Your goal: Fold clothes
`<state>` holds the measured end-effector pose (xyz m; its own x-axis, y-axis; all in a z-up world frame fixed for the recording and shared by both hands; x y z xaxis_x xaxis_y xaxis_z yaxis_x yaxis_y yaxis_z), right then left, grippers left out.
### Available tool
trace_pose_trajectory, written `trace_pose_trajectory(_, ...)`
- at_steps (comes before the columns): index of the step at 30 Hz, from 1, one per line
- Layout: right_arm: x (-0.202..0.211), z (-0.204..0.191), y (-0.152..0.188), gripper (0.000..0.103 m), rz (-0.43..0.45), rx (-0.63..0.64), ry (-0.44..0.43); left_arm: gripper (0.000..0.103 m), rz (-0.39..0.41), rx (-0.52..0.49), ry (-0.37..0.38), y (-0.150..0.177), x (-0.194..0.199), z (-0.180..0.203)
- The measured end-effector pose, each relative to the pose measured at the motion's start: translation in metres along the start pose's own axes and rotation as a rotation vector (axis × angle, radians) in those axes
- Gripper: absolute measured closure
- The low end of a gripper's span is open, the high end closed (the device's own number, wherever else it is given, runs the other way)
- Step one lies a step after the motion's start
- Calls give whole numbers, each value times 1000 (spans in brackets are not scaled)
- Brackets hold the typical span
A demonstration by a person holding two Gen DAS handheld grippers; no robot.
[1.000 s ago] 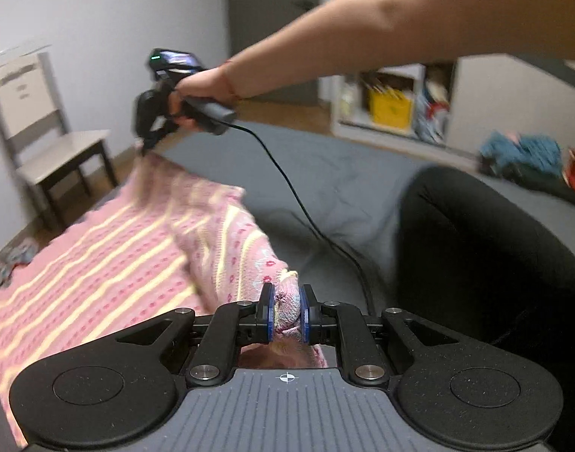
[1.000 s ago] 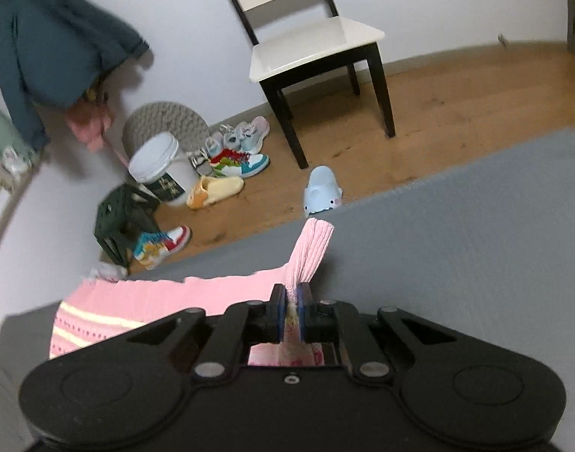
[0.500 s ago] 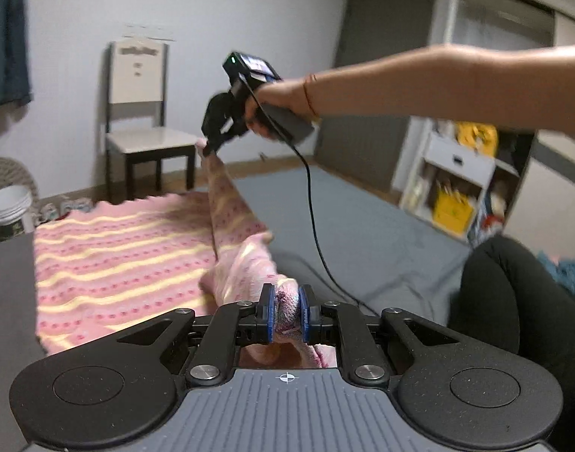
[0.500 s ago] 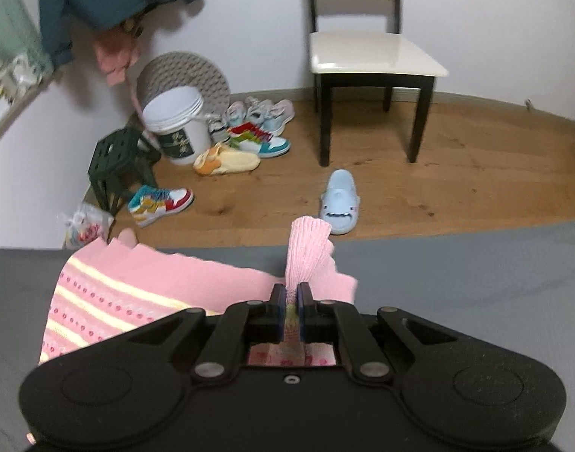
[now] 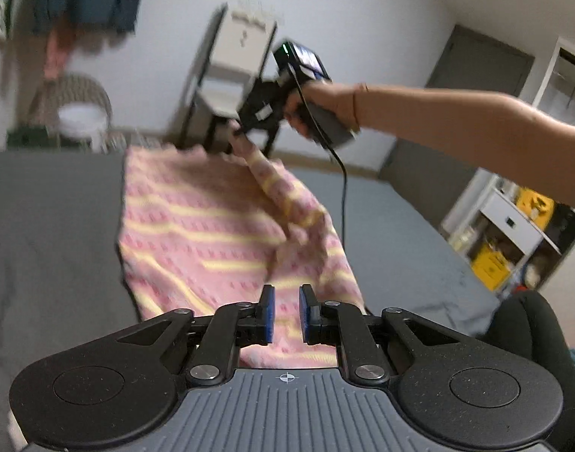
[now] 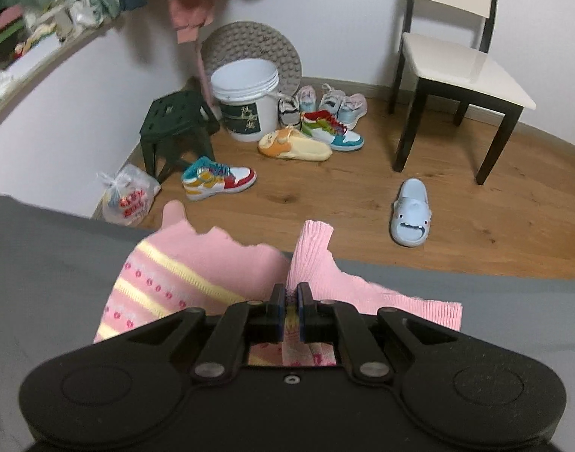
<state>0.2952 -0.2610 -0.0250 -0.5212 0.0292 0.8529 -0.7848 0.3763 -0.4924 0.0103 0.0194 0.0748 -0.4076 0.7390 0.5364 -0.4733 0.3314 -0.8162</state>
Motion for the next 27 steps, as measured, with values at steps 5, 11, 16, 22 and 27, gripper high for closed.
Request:
trace_pose_trajectory(5,-2,25,13,59,-22,-64,28,61,-45,-236,-42,-7,-33,31)
trace_pose_trajectory(11,40,82,46,51,-20,-187,-160,9,-95,-533,-163,-8,-86,56)
trace_pose_trajectory(16,72,106,109,46,-27,-178,-289,9,-203,-527,-174,-11,-123,40)
trace_pose_trajectory(22,73,74,119,46,9,18,-310,10,-257,-389,-134,0,-135,17)
trace_pose_trajectory(27,51,41,104,51,-35,180,-221,22,-238,-227,-22,10,-135,6)
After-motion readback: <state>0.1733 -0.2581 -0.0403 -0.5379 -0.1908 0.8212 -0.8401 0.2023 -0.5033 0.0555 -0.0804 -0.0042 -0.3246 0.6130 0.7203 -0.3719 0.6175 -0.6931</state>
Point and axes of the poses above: each gripper's, at about its wrist camera, not at the fingertips, and x roughly against the way its jaws point, z to its right, y to its underside, the point moved 9 cm from there along -x, roughly the way its jaws point, and after that the axes turned 12 degrees about -x, right-handed, at the moved point
